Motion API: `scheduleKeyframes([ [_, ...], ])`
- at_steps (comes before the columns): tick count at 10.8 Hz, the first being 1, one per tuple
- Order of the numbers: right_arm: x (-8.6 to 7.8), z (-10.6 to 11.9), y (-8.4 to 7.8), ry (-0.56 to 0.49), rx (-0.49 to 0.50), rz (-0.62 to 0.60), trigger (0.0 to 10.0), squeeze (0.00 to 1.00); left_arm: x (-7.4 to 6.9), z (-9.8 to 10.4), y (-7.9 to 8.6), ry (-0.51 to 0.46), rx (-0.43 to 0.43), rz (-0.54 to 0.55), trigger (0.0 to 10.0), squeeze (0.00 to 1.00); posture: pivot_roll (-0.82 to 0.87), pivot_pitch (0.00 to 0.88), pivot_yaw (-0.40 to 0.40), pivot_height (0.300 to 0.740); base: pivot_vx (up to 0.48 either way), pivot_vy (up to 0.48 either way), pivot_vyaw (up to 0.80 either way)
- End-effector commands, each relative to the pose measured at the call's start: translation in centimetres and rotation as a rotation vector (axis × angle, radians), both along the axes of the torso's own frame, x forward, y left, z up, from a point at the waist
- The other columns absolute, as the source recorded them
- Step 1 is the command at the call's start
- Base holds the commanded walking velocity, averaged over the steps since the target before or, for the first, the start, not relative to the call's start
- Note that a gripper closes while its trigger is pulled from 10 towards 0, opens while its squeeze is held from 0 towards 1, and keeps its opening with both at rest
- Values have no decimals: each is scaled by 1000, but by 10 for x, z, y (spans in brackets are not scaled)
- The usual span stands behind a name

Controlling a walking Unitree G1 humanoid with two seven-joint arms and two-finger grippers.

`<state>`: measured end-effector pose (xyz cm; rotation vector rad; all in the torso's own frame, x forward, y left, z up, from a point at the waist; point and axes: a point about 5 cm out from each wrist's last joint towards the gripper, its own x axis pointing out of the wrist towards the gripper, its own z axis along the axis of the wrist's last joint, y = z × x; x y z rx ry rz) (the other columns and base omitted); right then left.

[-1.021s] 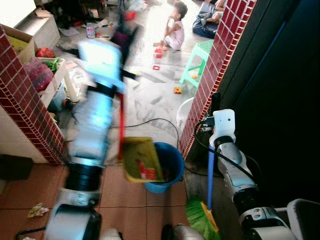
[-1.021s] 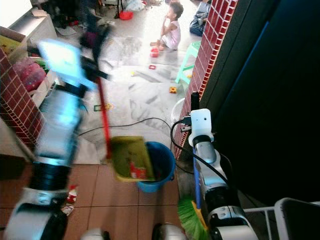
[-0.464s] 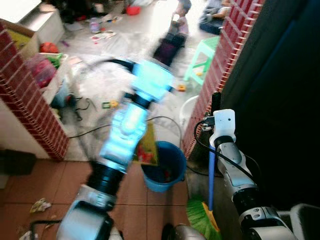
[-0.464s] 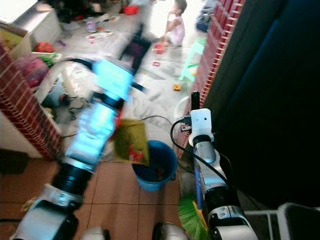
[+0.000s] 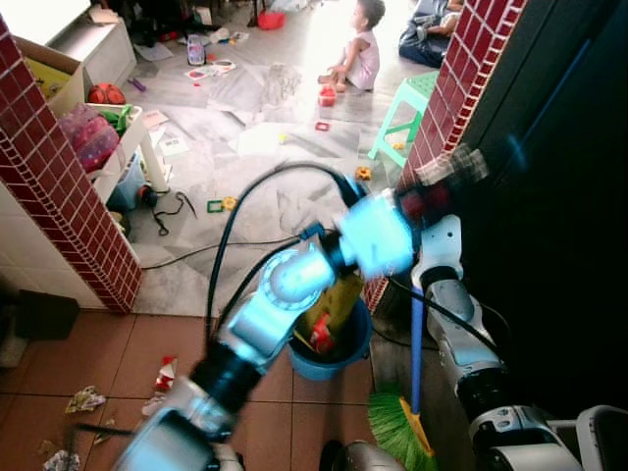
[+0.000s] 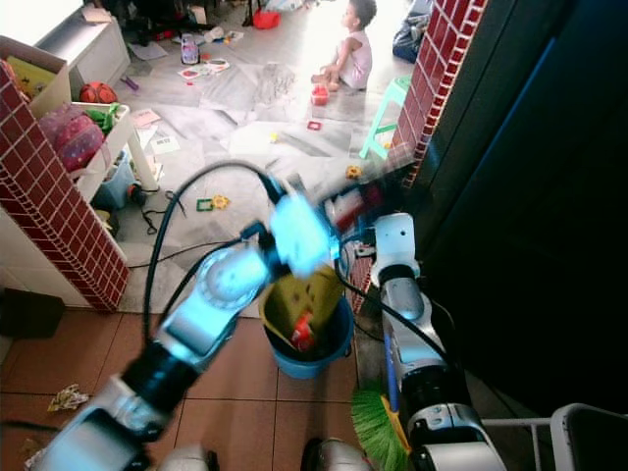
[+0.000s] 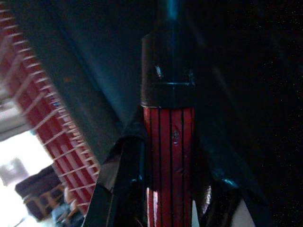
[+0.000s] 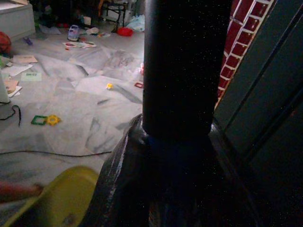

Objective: Sweep floor

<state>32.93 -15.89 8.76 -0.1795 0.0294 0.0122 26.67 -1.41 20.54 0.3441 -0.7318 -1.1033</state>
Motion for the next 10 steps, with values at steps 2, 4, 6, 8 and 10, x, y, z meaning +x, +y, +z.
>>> scheduleKeyframes([
  [2, 4, 8, 0, -30, -5, 3, 10000, 0, -9, 17, -4, -140, 28, -61, 10000, 0, 0, 28, -54, 740, 0, 0, 0],
  [4, 6, 9, 2, -35, -5, 10, 10000, 0, 4, 40, 9, -124, -115, 63, 10000, 0, 0, 25, -55, 740, 0, 0, 0],
  [6, 6, 8, 1, -32, -8, 12, 10000, 0, 16, 67, 26, -141, -237, 178, 10000, 0, 4, 20, -62, 740, 0, 0, 0],
  [8, 7, 9, 3, -31, -9, 22, 10000, 0, 32, 120, 74, -238, -437, 420, 10000, 0, 20, 13, -72, 740, 0, 0, 0],
  [10, 8, 8, 7, -29, -6, 34, 10000, 0, 41, 124, 106, -213, -489, 577, 10000, 0, 31, 13, -79, 740, 0, 0, 0],
])
